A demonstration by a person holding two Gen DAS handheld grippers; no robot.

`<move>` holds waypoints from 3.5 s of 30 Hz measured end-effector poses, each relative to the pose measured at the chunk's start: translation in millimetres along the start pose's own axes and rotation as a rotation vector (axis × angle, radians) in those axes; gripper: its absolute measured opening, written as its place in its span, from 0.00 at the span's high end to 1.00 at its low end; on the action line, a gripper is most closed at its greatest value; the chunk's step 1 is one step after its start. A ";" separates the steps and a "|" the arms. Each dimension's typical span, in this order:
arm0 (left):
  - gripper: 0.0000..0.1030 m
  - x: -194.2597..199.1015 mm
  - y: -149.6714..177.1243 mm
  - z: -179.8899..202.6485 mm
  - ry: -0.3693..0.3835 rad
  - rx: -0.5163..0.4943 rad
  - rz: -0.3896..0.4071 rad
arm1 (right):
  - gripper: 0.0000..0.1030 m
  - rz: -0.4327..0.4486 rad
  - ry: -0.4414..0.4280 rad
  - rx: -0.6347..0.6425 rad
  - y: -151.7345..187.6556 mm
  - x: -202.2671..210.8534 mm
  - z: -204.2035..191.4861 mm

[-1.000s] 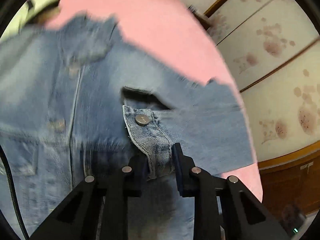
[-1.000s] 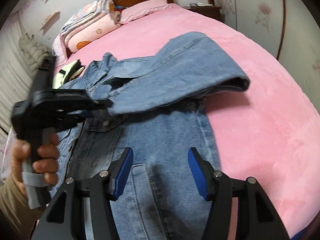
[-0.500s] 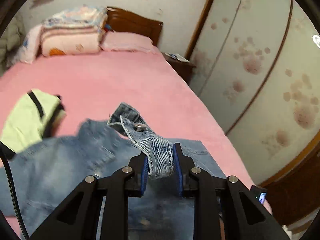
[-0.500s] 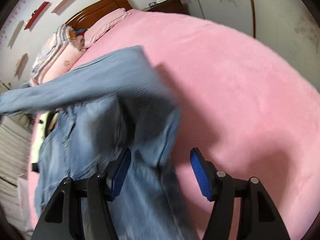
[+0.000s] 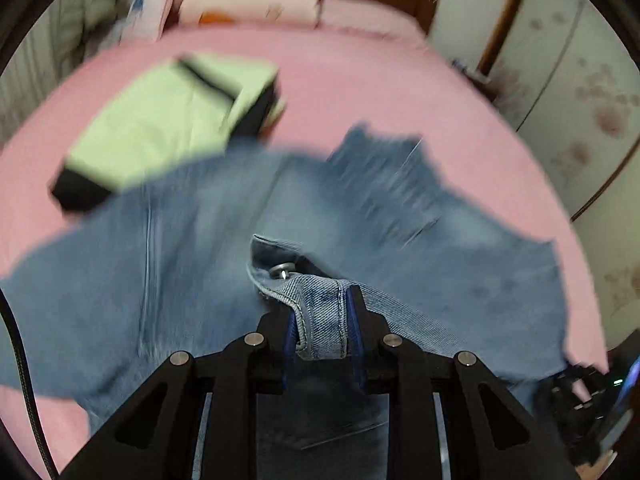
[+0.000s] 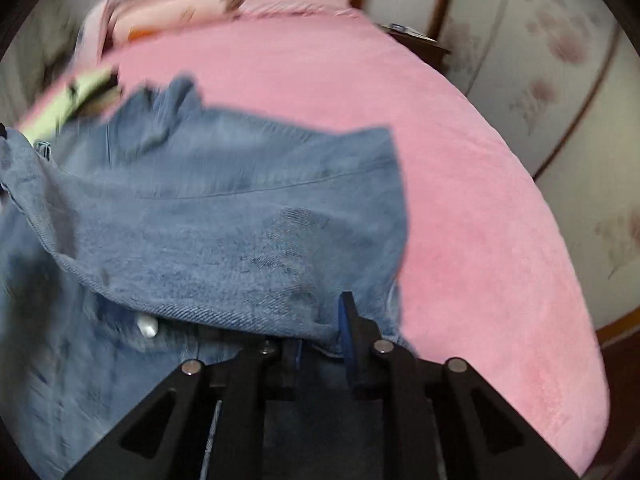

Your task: Fold large clothes

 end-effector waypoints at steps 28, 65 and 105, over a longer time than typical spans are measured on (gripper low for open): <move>0.31 -59.7 -17.7 -69.2 0.232 0.301 -0.123 | 0.38 -0.003 -0.227 -0.115 0.4 36.1 34.3; 0.26 -21.7 -54.6 0.3 -0.097 -0.185 0.044 | 0.62 -0.043 -0.138 -0.385 -104.2 -66.5 74.8; 0.02 288.3 37.9 -16.5 -0.176 -0.084 0.366 | 0.43 0.222 -0.490 -0.185 -38.4 244.8 -62.0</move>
Point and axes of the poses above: each gripper's, at about its wrist camera, not at the fingertips, and x roughly against the way its jaws point, z to its right, y to its underside, the point moved 8 cm from there along -x, roughly the way its jaws point, and after that the axes turned 12 degrees about y, right-handed, at the moved point
